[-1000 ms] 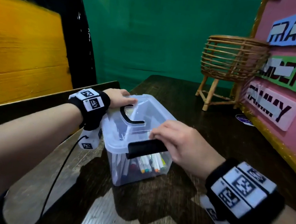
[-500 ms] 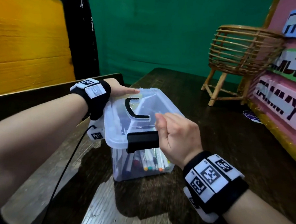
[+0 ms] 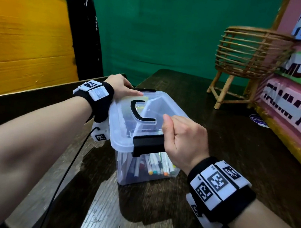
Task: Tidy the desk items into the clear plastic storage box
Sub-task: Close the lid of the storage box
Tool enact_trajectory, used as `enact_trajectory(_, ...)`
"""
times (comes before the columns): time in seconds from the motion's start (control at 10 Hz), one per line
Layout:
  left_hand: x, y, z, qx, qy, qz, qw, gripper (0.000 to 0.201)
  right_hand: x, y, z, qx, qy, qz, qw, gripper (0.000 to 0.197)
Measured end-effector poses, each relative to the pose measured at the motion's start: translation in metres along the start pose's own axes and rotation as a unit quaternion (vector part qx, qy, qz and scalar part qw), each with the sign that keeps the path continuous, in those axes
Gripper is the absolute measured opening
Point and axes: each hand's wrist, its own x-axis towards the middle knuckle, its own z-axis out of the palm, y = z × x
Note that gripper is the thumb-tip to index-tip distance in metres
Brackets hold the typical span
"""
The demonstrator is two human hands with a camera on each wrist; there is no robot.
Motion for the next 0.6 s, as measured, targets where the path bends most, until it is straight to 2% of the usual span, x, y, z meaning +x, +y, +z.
enact_trajectory(0.1, 0.001, -0.001, -0.001, 0.021, 0.031, 0.029, 0.999, 0.051, 0.000, -0.002, -0.001, -0.005, 0.012, 0.003, 1.000, 0.043)
enact_trajectory(0.2, 0.001, 0.000, 0.002, 0.028, 0.032, 0.044, 0.998, 0.045, -0.001, -0.003, -0.001, -0.012, 0.004, 0.006, 1.000, 0.042)
enact_trajectory(0.3, -0.003, 0.002, 0.004, 0.009, 0.045, 0.076, 0.996, 0.032, -0.003, -0.003, -0.002, -0.014, -0.008, 0.024, 1.000, 0.042)
enact_trajectory(0.4, -0.008, 0.003, 0.005, 0.013, 0.073, 0.109, 0.991, 0.024, -0.002, -0.006, -0.007, -0.007, -0.065, 0.062, 0.996, 0.039)
enact_trajectory(0.5, -0.015, 0.000, 0.003, 0.027, 0.120, 0.202, 0.972, 0.016, 0.003, -0.004, -0.025, 0.103, -0.152, 0.082, 0.980, 0.041)
enact_trajectory(0.6, -0.033, 0.004, -0.006, 0.007, 0.181, 0.314, 0.932, 0.013, 0.001, -0.012, -0.074, 0.219, -0.142, 0.057, 0.964, 0.034)
